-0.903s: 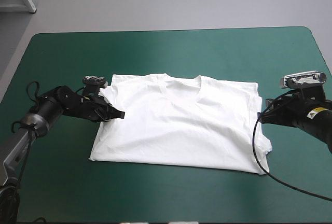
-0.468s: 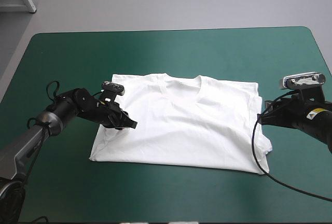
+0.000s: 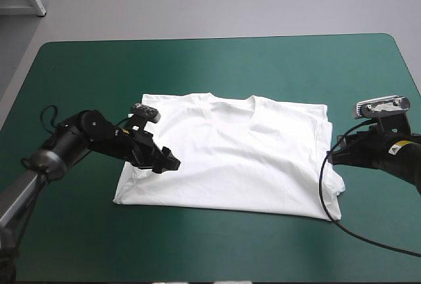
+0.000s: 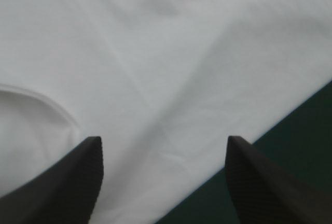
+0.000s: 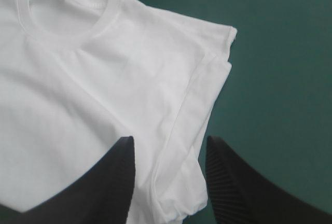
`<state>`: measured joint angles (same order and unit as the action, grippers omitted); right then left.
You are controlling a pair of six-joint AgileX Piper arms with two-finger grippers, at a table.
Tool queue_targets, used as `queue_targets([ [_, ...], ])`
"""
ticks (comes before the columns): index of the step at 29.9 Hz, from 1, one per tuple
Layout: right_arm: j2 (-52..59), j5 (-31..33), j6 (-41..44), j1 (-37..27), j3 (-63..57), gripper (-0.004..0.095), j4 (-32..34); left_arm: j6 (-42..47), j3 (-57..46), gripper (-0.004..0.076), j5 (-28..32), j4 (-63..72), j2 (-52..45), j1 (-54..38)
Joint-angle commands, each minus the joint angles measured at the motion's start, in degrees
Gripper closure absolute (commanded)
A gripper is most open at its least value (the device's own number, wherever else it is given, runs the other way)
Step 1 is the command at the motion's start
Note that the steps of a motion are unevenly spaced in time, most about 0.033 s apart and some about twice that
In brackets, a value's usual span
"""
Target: Fold the cloth
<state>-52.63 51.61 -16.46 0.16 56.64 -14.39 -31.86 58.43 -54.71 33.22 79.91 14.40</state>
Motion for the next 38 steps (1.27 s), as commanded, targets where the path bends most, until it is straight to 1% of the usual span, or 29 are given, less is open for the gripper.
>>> queue_targets([
  [1,1.3,-0.2,0.2,-0.5,0.5,0.0495,0.6,8.3,1.9,0.0251,2.0,-7.7,-9.4,0.2],
  [6,5.2,-1.1,2.1,-0.5,-5.5,0.0495,0.6,17.8,-1.0,0.0251,-0.2,-17.6,-16.8,0.2],
  [8,7.1,-1.2,2.4,-0.5,-8.6,0.0495,0.6,20.5,-3.6,0.0252,0.4,-19.3,-19.4,0.2],
  [11,10.0,-1.3,2.6,-0.5,-13.0,0.0495,0.6,25.6,-8.8,0.0252,3.1,-22.5,-22.7,0.2],
  [15,11.7,-1.6,2.8,-0.5,-16.3,0.0495,0.6,30.5,-15.7,0.0252,5.8,-26.3,-23.6,0.2],
  [18,11.9,-1.6,2.8,-0.5,-16.8,0.0495,0.6,32.3,-19.6,0.0254,10.2,-26.5,-23.5,0.2],
  [22,11.9,-1.8,2.7,-0.5,-16.8,0.0495,0.6,39.3,-22.7,0.0255,14.9,-30.9,-22.9,0.1],
  [25,11.9,-2.0,1.6,-0.5,-16.8,0.0495,0.6,41.4,-23.7,0.0255,15.0,-33.2,-20.3,0.1],
  [35,11.9,-2.7,1.6,-0.5,-16.8,0.0495,0.3,41.0,-23.7,0.0255,15.4,-32.8,-11.5,0.1],
  [36,11.9,-2.7,1.6,-0.5,-16.8,0.0495,0.3,40.8,-23.7,0.0258,15.3,-32.8,-10.7,0.1],
  [38,11.9,-2.7,1.6,-0.5,-16.8,0.0495,0.3,40.0,-23.7,0.0294,14.8,-32.5,-9.2,0.1],
])
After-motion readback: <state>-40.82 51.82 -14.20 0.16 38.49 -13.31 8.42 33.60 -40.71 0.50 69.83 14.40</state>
